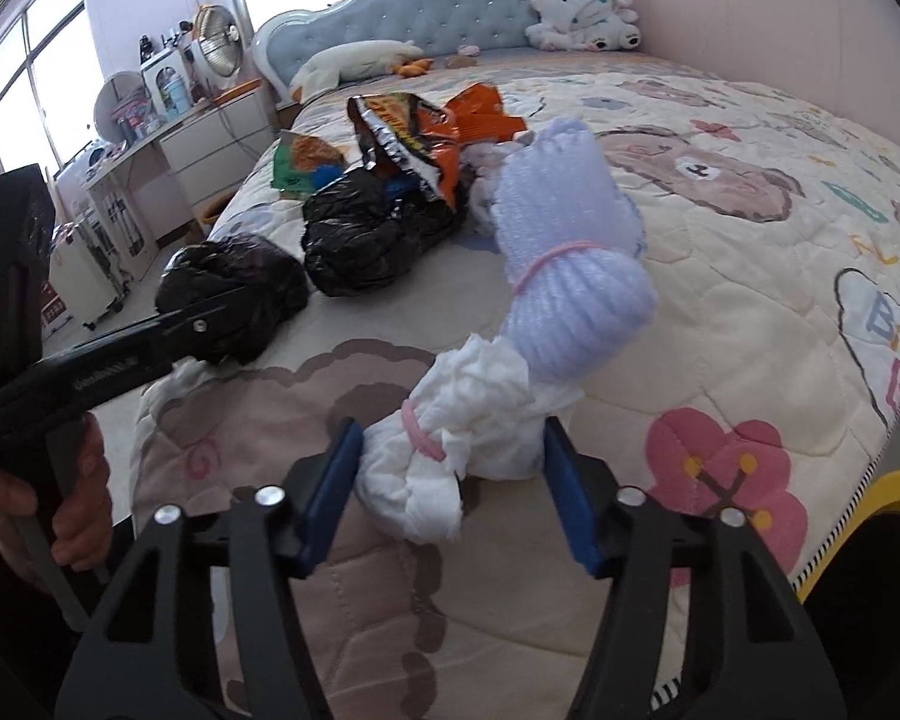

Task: Collect trash
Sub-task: 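Grasp the black plastic bag with the left tool while the right tool grasps the white tissue bundle, then lift the black bag and white tissue bundle and carry both toward the yellow bin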

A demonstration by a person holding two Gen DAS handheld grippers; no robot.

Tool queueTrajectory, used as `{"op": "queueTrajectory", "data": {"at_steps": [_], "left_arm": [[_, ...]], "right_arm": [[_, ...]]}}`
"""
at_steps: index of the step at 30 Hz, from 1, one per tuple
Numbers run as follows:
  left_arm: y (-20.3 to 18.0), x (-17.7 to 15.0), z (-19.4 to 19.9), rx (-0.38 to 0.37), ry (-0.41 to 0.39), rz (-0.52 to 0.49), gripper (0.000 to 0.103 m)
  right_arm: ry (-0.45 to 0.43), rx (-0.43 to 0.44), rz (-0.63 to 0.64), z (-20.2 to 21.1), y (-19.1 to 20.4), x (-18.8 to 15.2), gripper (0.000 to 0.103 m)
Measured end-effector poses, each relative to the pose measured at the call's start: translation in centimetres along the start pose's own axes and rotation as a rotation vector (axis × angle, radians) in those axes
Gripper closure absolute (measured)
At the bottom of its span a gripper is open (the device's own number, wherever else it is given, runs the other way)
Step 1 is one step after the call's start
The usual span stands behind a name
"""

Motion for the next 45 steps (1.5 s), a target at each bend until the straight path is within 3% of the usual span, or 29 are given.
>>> {"op": "queueTrajectory", "data": {"at_steps": [6, 13, 19, 27, 37, 40, 45], "left_arm": [[0.1, 0.2, -0.1, -0.011, -0.002, 0.004, 0.068], [-0.1, 1.2, -0.3, -0.051, 0.014, 0.027, 0.07], [-0.2, 3.4, -1.6, -0.058, 0.027, 0.037, 0.07], [0.4, 8.0, -6.1, -0.029, 0.064, 0.052, 0.07], [5.1, 14.8, -11.7, 0.095, 0.06, 0.149, 0.07], [6.9, 16.6, -11.7, 0.173, 0.02, 0.155, 0.07], [8.8, 18.1, -10.4, 0.207, -0.026, 0.168, 0.07]], "right_arm": [[0.019, 0.047, -0.021, -0.2, 0.4, 0.3, 0.062], [0.044, 0.115, -0.062, -0.9, 0.2, 1.5, 0.065], [0.082, 0.184, -0.096, -2.6, -0.5, 4.7, 0.066], [0.111, 0.19, -0.138, -7.2, -2.9, 10.8, 0.066], [0.04, 0.043, -0.219, -12.9, -10.2, 19.3, 0.066], [-0.007, -0.034, -0.212, -12.8, -12.7, 21.5, 0.066], [-0.096, -0.151, -0.193, -10.2, -16.7, 24.5, 0.066]]}}
Point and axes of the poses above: each gripper's, at about its wrist camera, not at the fingertips, and z roughly against the way its jaws point, y to its left, x to its top, the point moved 8 cm from there along -z, roughly the way its jaws point, and after that the axes turned 7 degrees about x, right-handed, at the moved point
